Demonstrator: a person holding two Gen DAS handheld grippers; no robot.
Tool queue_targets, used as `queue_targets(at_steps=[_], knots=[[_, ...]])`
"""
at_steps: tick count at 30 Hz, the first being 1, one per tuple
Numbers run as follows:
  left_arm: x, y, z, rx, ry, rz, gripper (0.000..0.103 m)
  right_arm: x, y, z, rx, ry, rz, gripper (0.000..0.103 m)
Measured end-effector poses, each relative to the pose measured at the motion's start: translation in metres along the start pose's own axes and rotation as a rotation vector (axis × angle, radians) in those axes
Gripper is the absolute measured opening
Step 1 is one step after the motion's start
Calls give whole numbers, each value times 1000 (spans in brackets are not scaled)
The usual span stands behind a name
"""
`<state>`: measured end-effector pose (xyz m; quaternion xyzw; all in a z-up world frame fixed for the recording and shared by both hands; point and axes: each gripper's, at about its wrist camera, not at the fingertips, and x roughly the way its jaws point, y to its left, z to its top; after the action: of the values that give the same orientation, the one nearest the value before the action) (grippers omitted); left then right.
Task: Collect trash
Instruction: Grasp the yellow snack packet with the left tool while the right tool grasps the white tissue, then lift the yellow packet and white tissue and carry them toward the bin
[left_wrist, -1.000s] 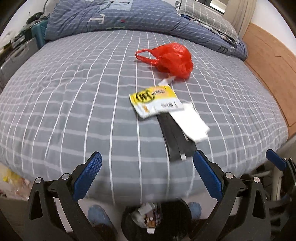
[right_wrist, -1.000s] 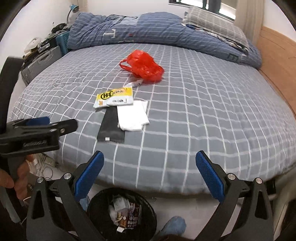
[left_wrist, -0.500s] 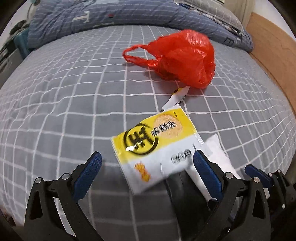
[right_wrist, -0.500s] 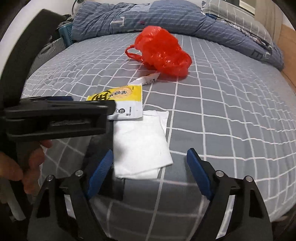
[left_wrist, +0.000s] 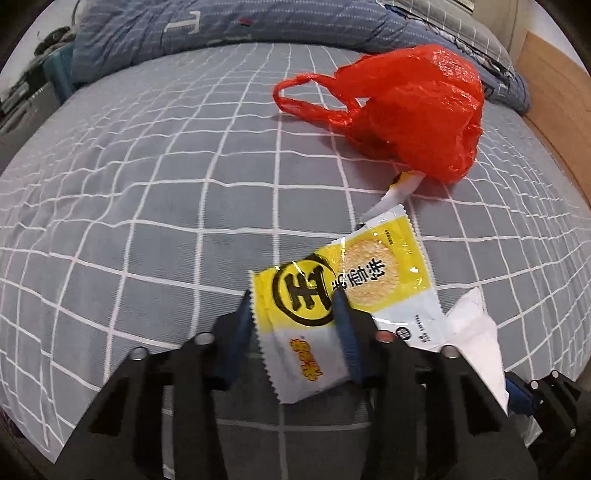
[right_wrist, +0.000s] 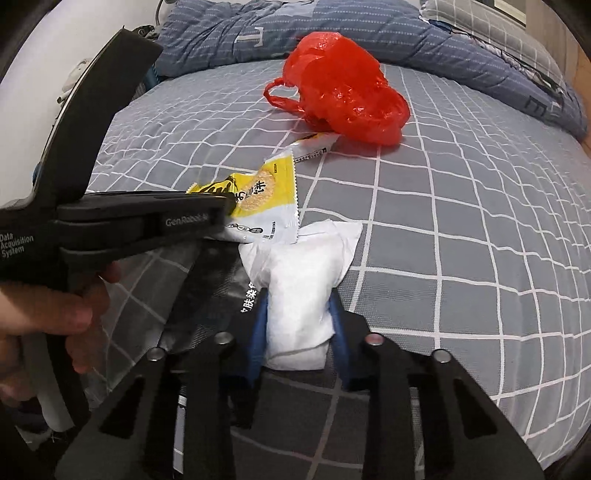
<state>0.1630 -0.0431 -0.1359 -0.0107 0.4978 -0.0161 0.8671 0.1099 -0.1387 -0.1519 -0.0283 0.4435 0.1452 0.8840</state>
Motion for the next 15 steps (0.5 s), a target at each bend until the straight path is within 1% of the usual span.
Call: queue_targets(at_steps=[2,5,10,15], knots=[[-1,2,2,0,-7,13,27,0,0,-1,-4,2,-8,20],[0,1,4,4,-13,29,22,0,-1,-1,-2,1,-8,20],[-3,3,4,-6,-20,17,17,-2,-3,-1,-4,-3,-9,17],[-9,9,6,-24,-29,-23,14,-4,-1,-1,-13,-5,-10,16]])
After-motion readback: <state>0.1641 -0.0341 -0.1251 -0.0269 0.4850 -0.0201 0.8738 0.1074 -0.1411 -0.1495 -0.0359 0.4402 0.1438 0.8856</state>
